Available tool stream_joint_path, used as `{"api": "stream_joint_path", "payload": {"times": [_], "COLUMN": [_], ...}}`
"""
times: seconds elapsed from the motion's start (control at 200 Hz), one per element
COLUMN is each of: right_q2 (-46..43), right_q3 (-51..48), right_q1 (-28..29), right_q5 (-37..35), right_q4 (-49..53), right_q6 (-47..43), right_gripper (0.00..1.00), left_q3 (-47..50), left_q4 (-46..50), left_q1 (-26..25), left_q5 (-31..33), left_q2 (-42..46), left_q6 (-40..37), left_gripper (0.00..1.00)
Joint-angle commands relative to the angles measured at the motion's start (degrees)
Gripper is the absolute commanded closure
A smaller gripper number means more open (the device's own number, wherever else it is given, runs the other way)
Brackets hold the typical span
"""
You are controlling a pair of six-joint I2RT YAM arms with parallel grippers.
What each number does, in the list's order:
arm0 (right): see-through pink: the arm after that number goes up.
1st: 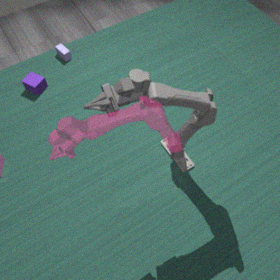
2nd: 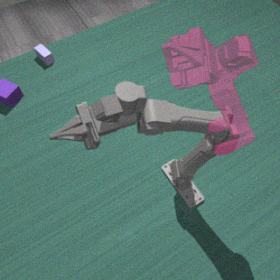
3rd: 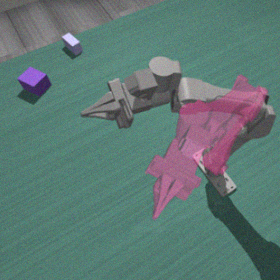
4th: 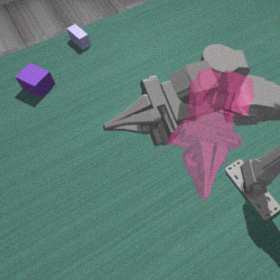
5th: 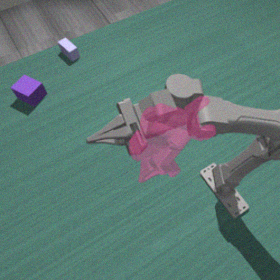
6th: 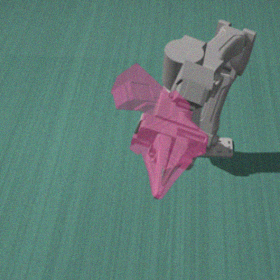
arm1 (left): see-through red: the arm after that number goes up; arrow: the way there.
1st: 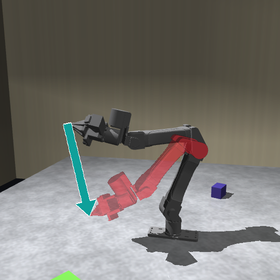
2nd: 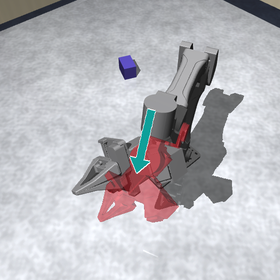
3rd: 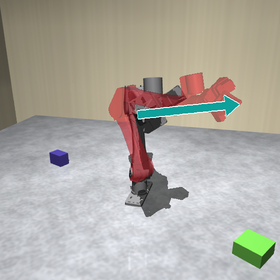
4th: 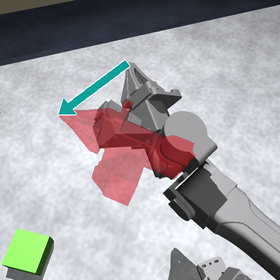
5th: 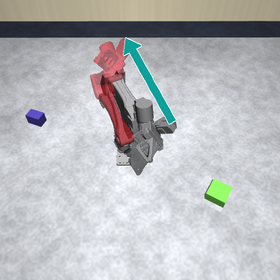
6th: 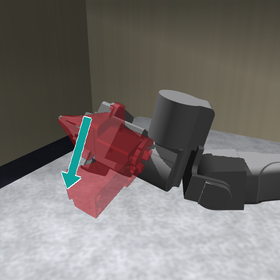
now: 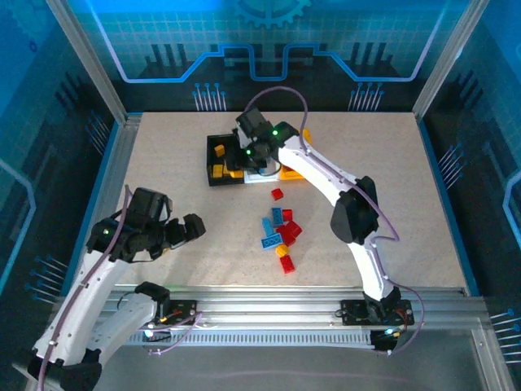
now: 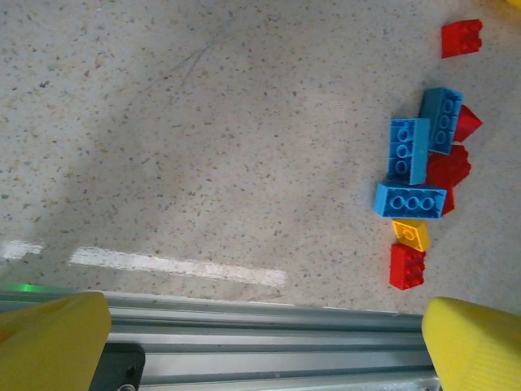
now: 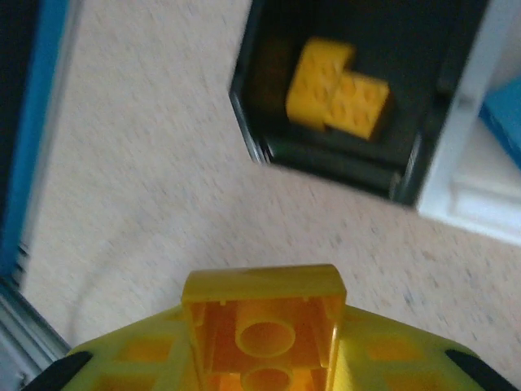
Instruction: Sort the legos into containers by color
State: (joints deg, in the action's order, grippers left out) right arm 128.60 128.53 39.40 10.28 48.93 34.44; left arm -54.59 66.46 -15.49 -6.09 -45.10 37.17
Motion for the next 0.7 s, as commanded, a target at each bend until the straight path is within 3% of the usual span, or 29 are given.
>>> {"api": "stream_joint_path", "payload": {"times": [0.0,0.2,0.44,0.695], "right_q2": [8.4,21.0,24.1,24.9], "right_q3": [9.6,26.8,26.5,27.1], "right_q1": [-1.3,-3.3,-5.5,-6.4], "right_q5": [4.7,5.5,4.9,3.9], "right_q4": [-1.1,-0.8,-8.4,-10.7], "right_q6": [3.6,8.1,11.8,13.4], "right_gripper": [0.64,0.63,0.58,0.4], "left_q3": [-1.9,-2.1,-3.1,-1.7], "left_q4": [-0.5,0.0,1.3,0.1], "left_q1": [0.5,0.5,0.6,0.6], "left_q5": [-2.7,-4.1,-4.4,-4.9], "left_q2": [-0.6,-0.9,-2.7,-3.4], "left_q6": [-0.8,-1.5,-3.3,-2.6], "left_gripper": [0.01,0.01,0.01,0.01]}}
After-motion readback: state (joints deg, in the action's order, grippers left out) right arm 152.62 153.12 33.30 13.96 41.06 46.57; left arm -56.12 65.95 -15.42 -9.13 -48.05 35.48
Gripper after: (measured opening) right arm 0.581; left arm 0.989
